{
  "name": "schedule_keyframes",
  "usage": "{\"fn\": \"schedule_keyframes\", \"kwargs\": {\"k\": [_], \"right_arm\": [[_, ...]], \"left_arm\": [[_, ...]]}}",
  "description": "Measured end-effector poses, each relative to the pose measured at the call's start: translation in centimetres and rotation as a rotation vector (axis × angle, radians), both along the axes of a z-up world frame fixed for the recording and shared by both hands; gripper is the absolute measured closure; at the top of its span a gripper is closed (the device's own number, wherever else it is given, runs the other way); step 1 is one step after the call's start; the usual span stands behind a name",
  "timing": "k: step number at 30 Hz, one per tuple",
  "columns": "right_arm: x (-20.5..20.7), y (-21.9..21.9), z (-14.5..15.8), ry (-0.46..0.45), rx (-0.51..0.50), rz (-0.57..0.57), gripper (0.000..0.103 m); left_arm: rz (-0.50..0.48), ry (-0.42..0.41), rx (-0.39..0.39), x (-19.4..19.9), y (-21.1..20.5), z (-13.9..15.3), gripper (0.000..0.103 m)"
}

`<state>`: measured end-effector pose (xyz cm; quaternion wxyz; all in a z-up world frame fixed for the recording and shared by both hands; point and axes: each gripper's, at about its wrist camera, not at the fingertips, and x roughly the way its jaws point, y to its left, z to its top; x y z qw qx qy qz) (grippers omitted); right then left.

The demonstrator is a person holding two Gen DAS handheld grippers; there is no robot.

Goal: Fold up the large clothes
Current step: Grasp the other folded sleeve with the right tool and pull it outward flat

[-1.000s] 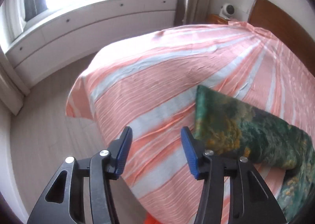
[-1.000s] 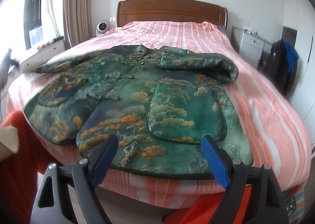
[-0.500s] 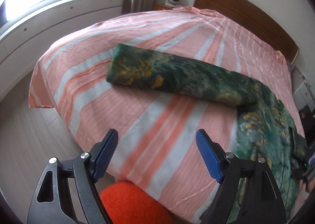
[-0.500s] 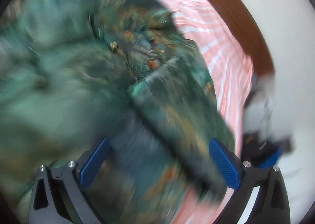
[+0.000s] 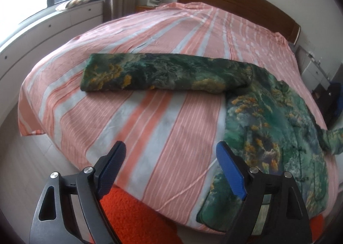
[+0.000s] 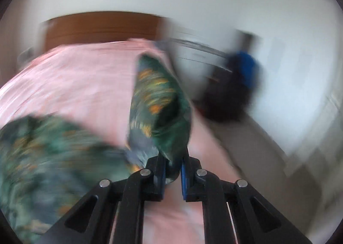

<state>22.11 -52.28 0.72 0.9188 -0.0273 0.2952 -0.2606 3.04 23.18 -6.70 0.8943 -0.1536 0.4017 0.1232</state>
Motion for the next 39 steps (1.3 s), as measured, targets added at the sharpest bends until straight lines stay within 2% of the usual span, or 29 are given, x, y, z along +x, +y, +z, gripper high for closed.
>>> {"fn": "schedule_keyframes", "kwargs": {"k": [1, 2, 3, 4, 5, 7, 10, 13, 15, 17, 18, 19, 20, 22, 24, 25, 26, 29, 32, 34, 35, 37, 38, 39], "right_arm": [[-1.9, -3.6, -0.9, 0.022, 0.017, -0.087, 0.082], [-3.4, -6.1, -1.9, 0.054, 0.033, -0.151, 0.062], [-5.3, -8.9, -3.6, 0.096, 0.056, -0.223, 0.053], [-7.0, -10.5, -5.0, 0.122, 0.070, -0.267, 0.048], [-9.2, -11.8, -7.0, 0.151, 0.086, -0.305, 0.048], [-12.1, -12.0, -8.8, 0.167, 0.139, -0.319, 0.048], [-15.7, -8.8, -10.5, 0.109, 0.357, -0.200, 0.047], [-16.7, -1.8, -12.0, 0.098, 0.648, 0.122, 0.036], [-16.2, 2.1, -13.4, 0.138, 0.730, 0.279, 0.034], [-15.0, 6.0, -14.8, 0.228, 0.758, 0.408, 0.034], [-14.5, 6.8, -15.3, 0.262, 0.744, 0.434, 0.034], [-13.8, 8.2, -15.9, 0.314, 0.706, 0.460, 0.034], [-13.6, 8.6, -16.7, 0.346, 0.698, 0.466, 0.034], [-13.4, 8.6, -17.9, 0.388, 0.719, 0.456, 0.036], [-13.4, 8.4, -18.1, 0.405, 0.733, 0.462, 0.056], [-13.4, 8.6, -17.9, 0.421, 0.738, 0.483, 0.081], [-13.3, 8.7, -17.8, 0.428, 0.732, 0.488, 0.087], [-14.6, 9.5, -16.9, 0.427, 0.700, 0.502, 0.090], [-14.1, 10.5, -16.5, 0.429, 0.665, 0.506, 0.090], [-13.5, 10.3, -17.3, 0.442, 0.631, 0.497, 0.090], [-13.3, 10.1, -17.7, 0.439, 0.631, 0.482, 0.087], [-13.3, 9.4, -17.9, 0.418, 0.638, 0.442, 0.074], [-13.4, 9.1, -17.7, 0.395, 0.637, 0.414, 0.064], [-13.7, 8.9, -17.4, 0.370, 0.634, 0.398, 0.057]], "left_arm": [[-0.015, 0.005, 0.005, 0.3, -0.4, -0.3, 0.014], [-0.024, 0.016, 0.009, 0.5, -0.7, -0.7, 0.014], [-0.032, 0.028, 0.009, 0.7, -1.0, -1.2, 0.014], [-0.039, 0.042, 0.004, 1.0, -1.2, -1.7, 0.014], [-0.045, 0.055, -0.003, 1.2, -1.3, -2.1, 0.014], [-0.084, 0.087, -0.037, 1.6, -1.6, -3.1, 0.014], [-0.217, 0.141, -0.129, 2.2, -2.7, -4.6, 0.011], [-0.304, 0.162, -0.165, 2.2, -4.4, -5.8, 0.010], [-0.346, 0.180, -0.160, 2.3, -5.5, -6.7, 0.010], [-0.369, 0.191, -0.165, 2.3, -6.3, -7.3, 0.014], [-0.383, 0.198, -0.174, 2.2, -6.5, -7.6, 0.030], [-0.394, 0.213, -0.192, 2.2, -6.7, -7.9, 0.051], [-0.401, 0.225, -0.209, 2.0, -6.8, -8.1, 0.057], [-0.403, 0.217, -0.173, 1.4, -7.0, -7.8, 0.087], [-0.408, 0.208, -0.177, 1.2, -7.0, -7.5, 0.090], [-0.411, 0.202, -0.185, 0.9, -7.0, -7.1, 0.091], [-0.416, 0.200, -0.182, 0.7, -7.0, -6.8, 0.092], [-0.438, 0.205, -0.145, -0.2, -7.4, -5.8, 0.092], [-0.443, 0.246, -0.092, -0.2, -7.7, -6.8, 0.090], [-0.418, 0.259, -0.084, 0.1, -7.6, -7.3, 0.081], [-0.405, 0.255, -0.078, 0.3, -7.6, -7.0, 0.080], [-0.381, 0.213, -0.050, -0.2, -7.4, -5.4, 0.069], [-0.379, 0.180, -0.035, -0.6, -7.4, -4.4, 0.055], [-0.373, 0.142, -0.016, -1.1, -7.3, -3.2, 0.036]]}}
